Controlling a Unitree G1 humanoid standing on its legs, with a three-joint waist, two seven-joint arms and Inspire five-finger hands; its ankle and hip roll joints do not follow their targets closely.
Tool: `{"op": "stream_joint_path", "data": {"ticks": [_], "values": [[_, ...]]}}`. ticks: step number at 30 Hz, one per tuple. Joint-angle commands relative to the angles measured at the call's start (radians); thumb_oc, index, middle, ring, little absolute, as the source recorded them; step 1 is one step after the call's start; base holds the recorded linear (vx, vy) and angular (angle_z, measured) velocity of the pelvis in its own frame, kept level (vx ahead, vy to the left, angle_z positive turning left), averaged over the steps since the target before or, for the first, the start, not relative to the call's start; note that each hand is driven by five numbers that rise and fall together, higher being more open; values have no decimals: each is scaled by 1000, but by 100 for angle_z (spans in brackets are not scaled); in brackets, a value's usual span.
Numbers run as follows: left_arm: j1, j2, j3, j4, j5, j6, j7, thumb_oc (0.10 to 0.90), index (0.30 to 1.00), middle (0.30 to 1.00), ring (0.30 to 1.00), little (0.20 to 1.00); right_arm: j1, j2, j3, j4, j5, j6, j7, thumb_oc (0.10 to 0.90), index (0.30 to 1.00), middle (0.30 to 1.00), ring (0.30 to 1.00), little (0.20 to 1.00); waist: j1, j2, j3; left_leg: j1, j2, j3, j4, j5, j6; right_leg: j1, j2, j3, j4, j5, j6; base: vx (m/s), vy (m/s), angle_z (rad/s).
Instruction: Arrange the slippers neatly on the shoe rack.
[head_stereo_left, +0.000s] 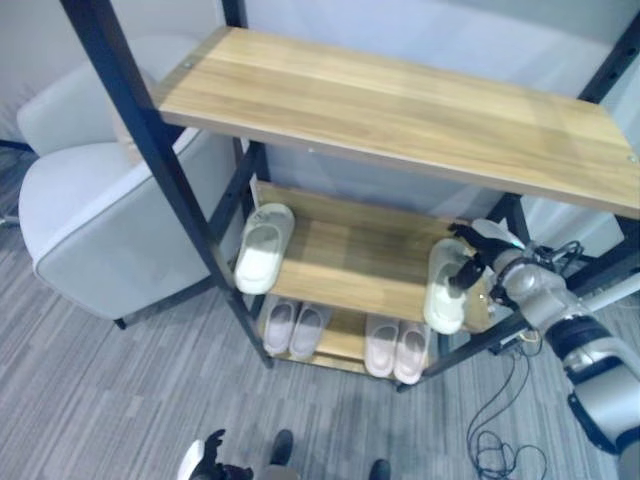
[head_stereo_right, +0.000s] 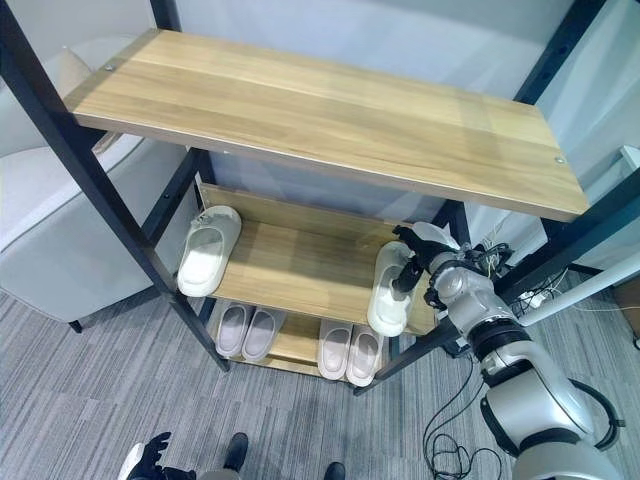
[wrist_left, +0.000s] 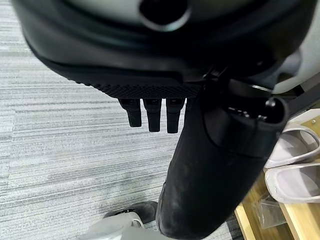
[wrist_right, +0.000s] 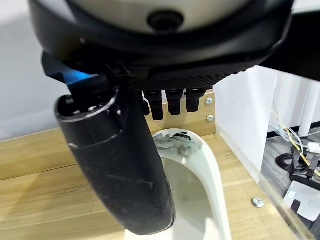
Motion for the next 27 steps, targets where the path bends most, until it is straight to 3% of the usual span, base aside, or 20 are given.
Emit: {"op": "stream_joint_path", "data": {"ticks": [1, 10, 11, 12, 13, 14, 15, 16, 21, 22, 27], "values": [[-34, 33, -22, 2, -2, -39, 26, 800, 900, 900, 900, 900, -188, -119, 13, 54, -34, -12, -98, 800, 900, 900, 900, 900, 14, -6, -12, 70, -70, 62, -7, -119, 62, 13, -7, 49, 1, -31, 38, 0, 0, 0], [-43, 30, -15, 23, -13, -37, 31, 800, 900, 900, 900, 900, -185, -96, 21, 75, -40, -14, -102, 800, 900, 900, 900, 900, 18, -5, -7, 60, -72, 59, -7, -116, 61, 6, -8, 48, 1, -28, 38, 0, 0, 0], [-47, 29, -16, 27, -16, -39, 32, 800, 900, 900, 900, 900, -182, -85, 27, 81, -36, -16, -96, 733, 799, 799, 799, 799, 20, -6, -4, 57, -72, 57, -7, -114, 61, 4, -8, 47, 1, -27, 37, 0, 0, 0], [-47, 29, -18, 28, -15, -40, 33, 800, 900, 900, 900, 900, -179, -81, 29, 82, -33, -18, -93, 571, 556, 556, 556, 556, 21, -6, -3, 55, -72, 57, -7, -114, 61, 3, -9, 46, 1, -27, 37, 0, 0, 0], [-47, 29, -17, 28, -15, -40, 33, 800, 900, 900, 900, 900, -179, -81, 29, 82, -33, -18, -93, 571, 556, 556, 556, 556, 21, -6, -3, 55, -72, 57, -7, -114, 61, 2, -9, 46, 1, -27, 37, 0, 0, 0], [-50, 28, -20, 29, -18, -40, 32, 800, 900, 900, 900, 900, -176, -72, 35, 85, -29, -21, -89, 482, 422, 422, 422, 422, 21, -6, 0, 51, -72, 58, -7, -112, 61, 0, -9, 47, 1, -26, 38, 0, 0, 0], [-50, 28, -20, 29, -18, -40, 32, 800, 900, 900, 900, 900, -176, -72, 35, 86, -29, -22, -89, 482, 422, 422, 422, 422, 21, -6, -1, 51, -72, 58, -7, -112, 61, 0, -9, 47, 1, -26, 38, 0, 0, 0], [-50, 28, -21, 26, -20, -40, 32, 800, 900, 900, 900, 900, -170, -65, 35, 82, -23, -23, -85, 436, 354, 354, 354, 354, 21, -7, 1, 50, -72, 57, -7, -113, 61, -2, -8, 46, 1, -25, 38, 0, 0, 0], [-59, 29, -14, 26, -29, -39, 34, 800, 900, 900, 900, 900, -152, -52, 35, 76, -20, -29, -84, 436, 354, 354, 354, 354, 20, -6, 3, 52, -73, 57, -7, -115, 63, 0, -10, 46, 1, -26, 38, 0, 0, 0], [-59, 29, -14, 26, -28, -38, 35, 800, 900, 900, 900, 900, -147, -51, 31, 70, -22, -30, -88, 400, 300, 300, 300, 300, 19, -5, 3, 54, -73, 57, -7, -116, 63, 1, -9, 47, 1, -26, 38, 0, 0, 0], [-65, 19, -7, 32, -28, -38, 46, 800, 900, 900, 900, 900, -106, -61, -13, -29, -16, -52, -134, 400, 300, 300, 300, 300, 15, -3, 6, 57, -75, 58, -7, -117, 65, 1, -11, 49, 1, -25, 39, 0, 0, 0]]}}
